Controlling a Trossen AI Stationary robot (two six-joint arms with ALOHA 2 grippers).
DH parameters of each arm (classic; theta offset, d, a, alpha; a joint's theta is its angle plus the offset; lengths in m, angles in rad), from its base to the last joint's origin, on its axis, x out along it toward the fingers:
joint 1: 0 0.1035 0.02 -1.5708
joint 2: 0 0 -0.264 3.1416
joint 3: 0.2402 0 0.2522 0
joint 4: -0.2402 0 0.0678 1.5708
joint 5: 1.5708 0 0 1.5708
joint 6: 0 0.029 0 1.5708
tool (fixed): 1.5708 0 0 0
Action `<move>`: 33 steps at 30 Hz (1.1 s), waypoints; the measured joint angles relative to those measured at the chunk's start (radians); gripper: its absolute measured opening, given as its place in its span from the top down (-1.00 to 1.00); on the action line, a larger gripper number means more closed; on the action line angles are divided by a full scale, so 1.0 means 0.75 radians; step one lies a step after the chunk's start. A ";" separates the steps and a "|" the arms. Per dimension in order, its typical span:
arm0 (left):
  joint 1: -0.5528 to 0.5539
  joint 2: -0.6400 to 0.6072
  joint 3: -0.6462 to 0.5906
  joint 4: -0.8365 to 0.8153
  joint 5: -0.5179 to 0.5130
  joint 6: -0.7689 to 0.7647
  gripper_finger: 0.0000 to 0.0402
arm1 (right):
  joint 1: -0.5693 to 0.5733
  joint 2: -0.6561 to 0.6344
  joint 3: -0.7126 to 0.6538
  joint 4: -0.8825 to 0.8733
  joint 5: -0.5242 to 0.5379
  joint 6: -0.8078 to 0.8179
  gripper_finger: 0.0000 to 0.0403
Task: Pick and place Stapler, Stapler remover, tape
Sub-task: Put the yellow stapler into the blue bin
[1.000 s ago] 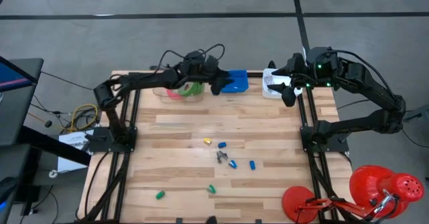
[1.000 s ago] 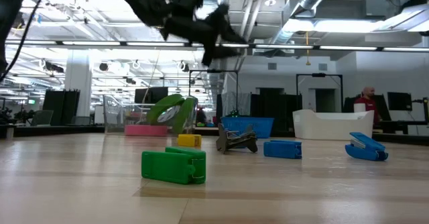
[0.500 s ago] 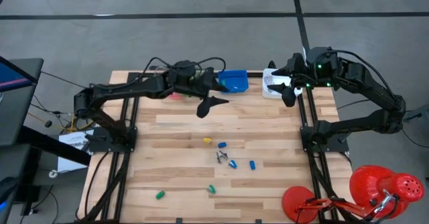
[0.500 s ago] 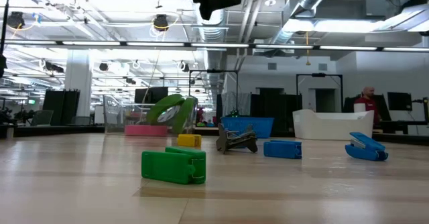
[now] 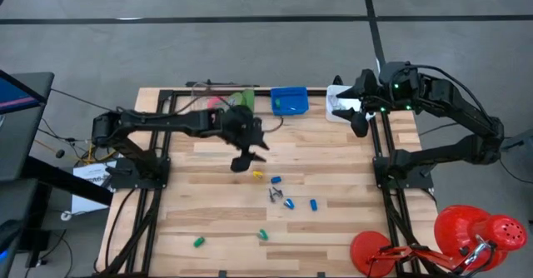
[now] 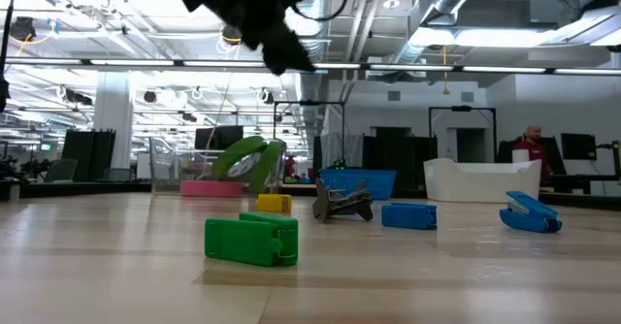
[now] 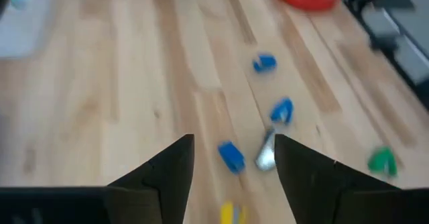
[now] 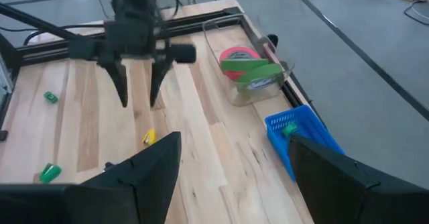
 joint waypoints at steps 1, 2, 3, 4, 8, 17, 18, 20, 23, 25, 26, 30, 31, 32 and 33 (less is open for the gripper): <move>-0.017 0.000 -0.025 -0.001 -0.006 0.021 0.02 | 0.005 0.000 0.000 0.000 0.001 0.000 -0.32; -0.033 0.000 -0.050 0.005 -0.012 0.049 0.01 | 0.011 0.000 0.000 0.000 0.001 0.000 -0.32; -0.050 0.000 -0.070 0.012 -0.022 0.076 0.01 | 0.016 0.000 0.000 0.000 0.002 0.000 -0.32; -0.065 0.000 -0.088 0.016 -0.036 0.105 0.00 | 0.021 0.000 0.000 0.000 0.003 0.000 -0.32; -0.113 0.000 -0.149 0.034 -0.054 0.222 -0.03 | 0.031 0.000 0.000 -0.005 0.004 0.000 -0.32; -0.138 0.000 -0.244 0.123 -0.098 0.273 -0.11 | 0.031 0.000 0.000 -0.009 0.005 0.001 -0.32; -0.138 0.000 -0.251 0.143 -0.104 0.272 -0.12 | 0.031 0.000 0.000 -0.009 0.005 0.001 -0.32; -0.138 0.000 -0.260 0.164 -0.129 0.272 -0.15 | 0.031 0.000 0.000 -0.009 0.005 0.001 -0.32; -0.138 0.000 -0.266 0.195 -0.182 0.269 -0.20 | 0.031 0.000 0.000 -0.009 0.005 0.001 -0.32; -0.135 0.000 -0.265 0.215 -0.206 0.265 -0.25 | 0.031 0.000 0.000 -0.009 0.005 0.001 -0.32; -0.131 0.000 -0.265 0.215 -0.209 0.259 -0.28 | 0.031 0.000 0.000 -0.009 0.005 0.001 -0.32; -0.116 0.036 -0.266 0.224 -0.197 0.166 -0.36 | 0.030 0.000 0.000 -0.009 0.005 0.001 -0.32; -0.116 0.056 -0.264 0.250 -0.182 0.163 -0.37 | 0.029 0.000 0.000 -0.008 0.005 0.001 -0.32; -0.117 0.072 -0.264 0.252 -0.175 0.163 -0.38 | 0.026 0.000 0.000 -0.008 0.005 0.001 -0.32; -0.119 0.093 -0.265 0.244 -0.168 0.163 -0.38 | 0.025 0.000 -0.001 -0.008 0.005 0.001 -0.32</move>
